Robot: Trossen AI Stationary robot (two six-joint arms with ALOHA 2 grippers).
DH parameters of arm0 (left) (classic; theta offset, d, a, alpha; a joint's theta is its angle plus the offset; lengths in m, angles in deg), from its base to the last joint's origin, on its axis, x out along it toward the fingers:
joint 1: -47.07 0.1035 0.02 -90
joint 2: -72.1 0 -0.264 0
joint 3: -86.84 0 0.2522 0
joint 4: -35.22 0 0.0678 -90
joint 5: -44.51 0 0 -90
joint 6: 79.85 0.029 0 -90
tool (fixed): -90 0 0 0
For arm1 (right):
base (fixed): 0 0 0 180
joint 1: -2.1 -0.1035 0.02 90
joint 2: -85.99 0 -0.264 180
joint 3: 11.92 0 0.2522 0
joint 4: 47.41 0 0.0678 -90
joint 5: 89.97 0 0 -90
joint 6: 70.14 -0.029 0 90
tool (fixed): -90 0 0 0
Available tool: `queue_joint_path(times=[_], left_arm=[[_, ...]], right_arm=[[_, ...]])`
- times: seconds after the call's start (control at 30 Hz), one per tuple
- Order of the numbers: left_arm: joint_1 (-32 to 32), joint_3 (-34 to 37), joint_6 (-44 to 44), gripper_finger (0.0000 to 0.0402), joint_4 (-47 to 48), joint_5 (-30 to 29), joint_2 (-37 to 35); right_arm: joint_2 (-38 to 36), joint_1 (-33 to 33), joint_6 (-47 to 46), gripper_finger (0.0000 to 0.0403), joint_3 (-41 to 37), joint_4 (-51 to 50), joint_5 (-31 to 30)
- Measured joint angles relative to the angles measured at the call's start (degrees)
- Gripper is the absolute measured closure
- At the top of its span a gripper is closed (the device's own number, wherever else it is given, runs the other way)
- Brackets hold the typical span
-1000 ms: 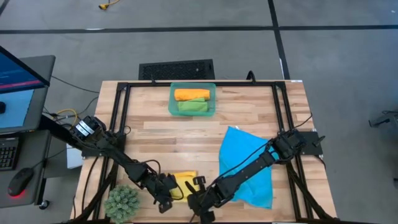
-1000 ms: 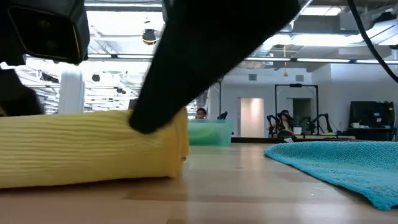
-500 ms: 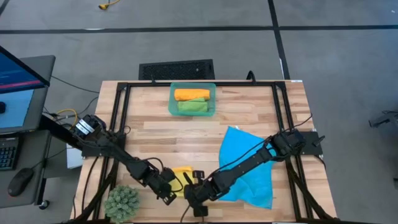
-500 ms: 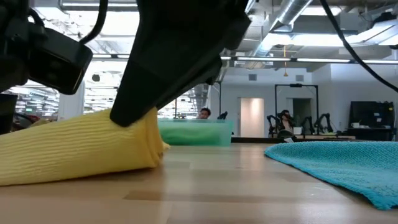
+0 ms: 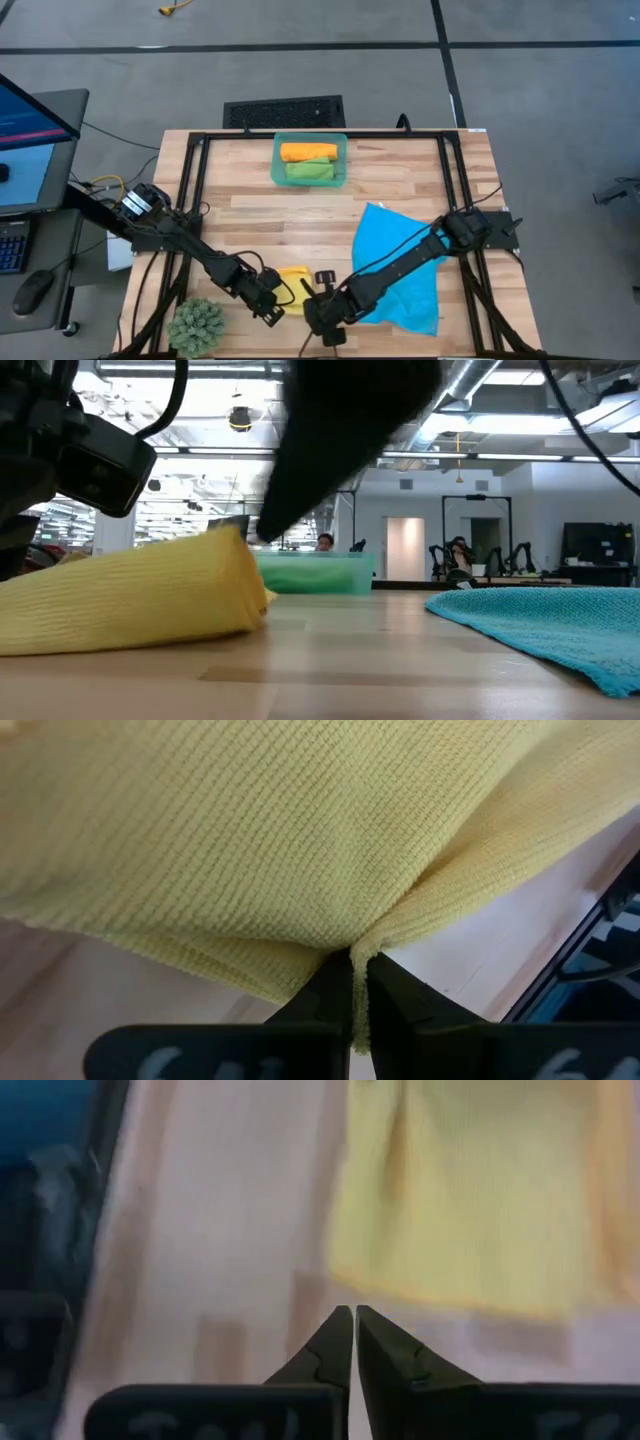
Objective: Roll microfiber towels into tight, uniform cylinder then place into a basket
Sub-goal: Fold the yellow towel
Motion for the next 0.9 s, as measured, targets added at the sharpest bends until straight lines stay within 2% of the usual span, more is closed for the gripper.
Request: queue_joint_path(times=[0.17, 0.27, 0.37, 0.5, 0.63, 0.77, 0.9], left_arm=[[-0.01, 0.03, -0.11, 0.0395, 0.58, 0.23, 0.04], [-0.01, 0.07, -0.11, 0.0395, 0.45, 0.20, 0.09], [0.03, 0.09, -0.02, 0.0395, 0.31, 0.28, 0.11], [0.03, 0.13, -0.09, 0.0395, 0.19, 0.30, 0.11], [0.03, 0.14, -1.02, 0.0395, 0.07, 0.32, 0.13], [0.03, 0.14, -1.48, 0.0395, 0.07, 0.32, 0.15], [0.03, 0.14, -1.91, 0.0395, 0.07, 0.32, 0.15]], right_arm=[[-2.56, -0.30, 5.03, 0.0365, 0.21, -1.91, -3.05], [-3.44, -1.80, 14.38, 0.0365, -0.62, -1.63, -6.16], [-3.18, -3.86, 26.14, 0.0365, -2.36, 7.40, -6.11], [-2.99, -4.73, 35.25, 0.0364, -6.30, 14.36, -4.20], [-2.88, -3.87, 37.88, 0.0365, -7.61, 18.42, -4.14], [-1.79, -2.52, 37.43, 0.0363, -7.44, 21.06, 0.64], [-0.03, -1.73, 36.34, 0.0363, -7.57, 21.35, 2.24]])
